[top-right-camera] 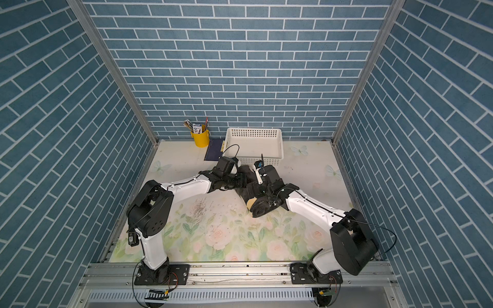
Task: Roll up the pillowcase
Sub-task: Roll the pillowcase at the center of the board.
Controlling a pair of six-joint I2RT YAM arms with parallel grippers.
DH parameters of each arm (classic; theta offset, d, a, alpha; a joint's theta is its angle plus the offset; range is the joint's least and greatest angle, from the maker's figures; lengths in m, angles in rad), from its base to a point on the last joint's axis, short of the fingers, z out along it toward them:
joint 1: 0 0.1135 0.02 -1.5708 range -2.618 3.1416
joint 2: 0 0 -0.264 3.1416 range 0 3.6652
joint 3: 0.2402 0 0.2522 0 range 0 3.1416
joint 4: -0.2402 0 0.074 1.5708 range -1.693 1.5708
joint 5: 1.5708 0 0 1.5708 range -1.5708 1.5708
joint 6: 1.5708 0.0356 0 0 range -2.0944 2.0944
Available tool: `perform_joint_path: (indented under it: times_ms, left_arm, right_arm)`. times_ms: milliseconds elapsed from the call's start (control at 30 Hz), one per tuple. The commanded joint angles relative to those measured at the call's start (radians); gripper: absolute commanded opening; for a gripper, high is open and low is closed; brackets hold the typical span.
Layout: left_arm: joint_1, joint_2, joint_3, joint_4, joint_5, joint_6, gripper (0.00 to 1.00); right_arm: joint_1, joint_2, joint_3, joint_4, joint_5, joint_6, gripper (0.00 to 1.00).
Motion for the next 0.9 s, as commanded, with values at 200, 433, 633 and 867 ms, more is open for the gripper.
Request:
perform_joint_path:
  times_ms: [200, 433, 633, 867]
  left_arm:
    - [-0.017, 0.019, 0.031, -0.046, -0.003, -0.005, 0.68]
    - [0.001, -0.084, 0.051, -0.057, -0.01, -0.024, 0.74]
    - [0.012, -0.196, -0.05, 0.014, 0.016, -0.088, 0.81]
    - [0.012, -0.212, -0.245, 0.277, 0.122, -0.261, 0.97]
  right_arm:
    - [0.091, 0.152, -0.005, -0.107, 0.214, -0.14, 0.88]
    - [-0.04, 0.161, -0.043, -0.07, -0.103, -0.078, 0.22]
    - [-0.242, 0.11, -0.142, 0.068, -0.484, 0.035, 0.18]
    - [-0.441, 0.148, -0.24, 0.232, -0.787, 0.177, 0.19]
